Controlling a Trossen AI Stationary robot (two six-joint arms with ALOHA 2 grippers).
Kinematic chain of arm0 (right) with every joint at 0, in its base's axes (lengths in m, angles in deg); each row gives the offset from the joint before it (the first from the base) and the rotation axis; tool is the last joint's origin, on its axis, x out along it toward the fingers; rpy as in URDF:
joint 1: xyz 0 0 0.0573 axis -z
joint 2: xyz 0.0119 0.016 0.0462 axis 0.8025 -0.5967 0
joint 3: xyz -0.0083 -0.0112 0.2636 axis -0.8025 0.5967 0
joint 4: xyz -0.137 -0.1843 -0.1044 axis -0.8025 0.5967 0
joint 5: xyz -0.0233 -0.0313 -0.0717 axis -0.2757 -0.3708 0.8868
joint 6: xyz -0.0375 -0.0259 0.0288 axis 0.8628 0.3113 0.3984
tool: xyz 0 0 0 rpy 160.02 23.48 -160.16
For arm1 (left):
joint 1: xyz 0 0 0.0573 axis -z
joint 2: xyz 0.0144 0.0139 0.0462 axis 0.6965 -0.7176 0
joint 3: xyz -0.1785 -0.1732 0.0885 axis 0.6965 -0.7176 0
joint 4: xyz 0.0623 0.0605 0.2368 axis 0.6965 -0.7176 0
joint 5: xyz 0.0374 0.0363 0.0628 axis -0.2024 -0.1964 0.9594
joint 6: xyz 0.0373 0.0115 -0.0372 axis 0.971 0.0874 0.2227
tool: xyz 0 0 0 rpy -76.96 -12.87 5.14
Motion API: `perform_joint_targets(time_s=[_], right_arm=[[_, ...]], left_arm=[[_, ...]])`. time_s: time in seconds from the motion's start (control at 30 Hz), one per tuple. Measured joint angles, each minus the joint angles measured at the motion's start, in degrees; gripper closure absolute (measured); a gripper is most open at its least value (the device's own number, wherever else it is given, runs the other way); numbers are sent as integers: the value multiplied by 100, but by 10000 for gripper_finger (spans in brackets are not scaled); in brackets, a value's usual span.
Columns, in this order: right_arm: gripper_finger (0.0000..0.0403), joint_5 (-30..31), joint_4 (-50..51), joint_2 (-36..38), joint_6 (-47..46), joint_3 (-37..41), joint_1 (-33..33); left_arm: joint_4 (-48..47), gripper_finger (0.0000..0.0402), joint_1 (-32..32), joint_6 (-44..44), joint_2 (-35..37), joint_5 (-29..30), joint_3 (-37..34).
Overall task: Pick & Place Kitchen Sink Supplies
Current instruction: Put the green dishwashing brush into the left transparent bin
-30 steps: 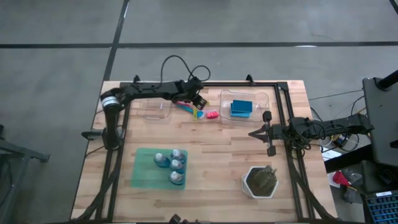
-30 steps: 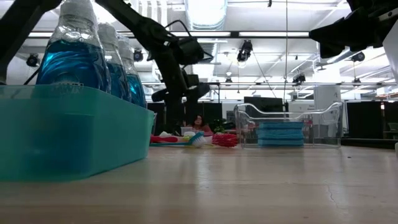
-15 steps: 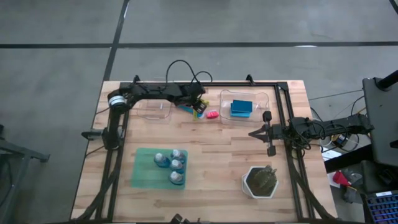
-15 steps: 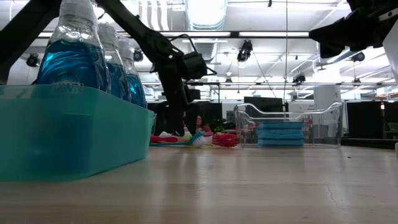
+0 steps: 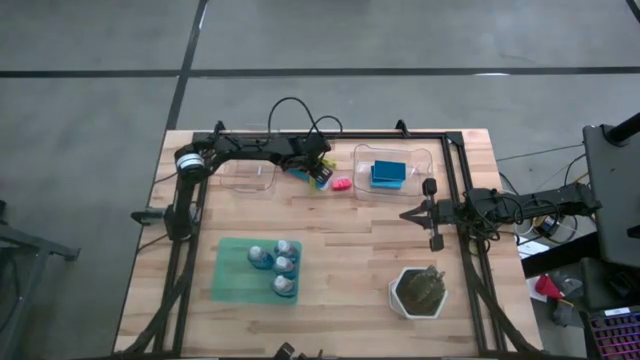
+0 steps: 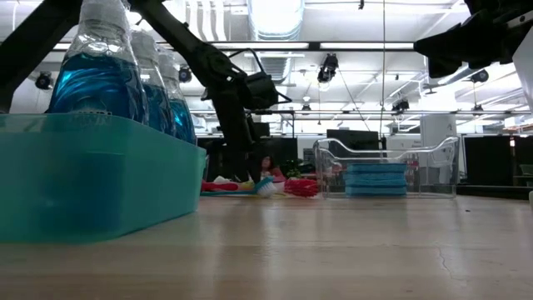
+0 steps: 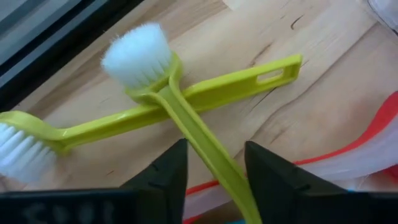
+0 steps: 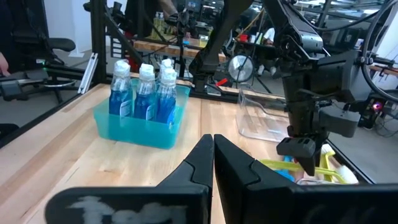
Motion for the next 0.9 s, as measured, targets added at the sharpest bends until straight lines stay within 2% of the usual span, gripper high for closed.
perform_joint_targets(time_s=[0.27,0.47,0.63,0.9], right_arm=[[394,0,0,0,-8,0,-2],[394,0,0,0,0,0,-1],[394,0,0,-4,-5,0,-1],[394,0,78,-4,-3,0,1]], left_arm=[[-8,369,0,90,-14,-1,0],[-31,371,0,278,160,0,0],[-367,346,1,383,352,41,0],[-717,370,13,622,904,17,0]])
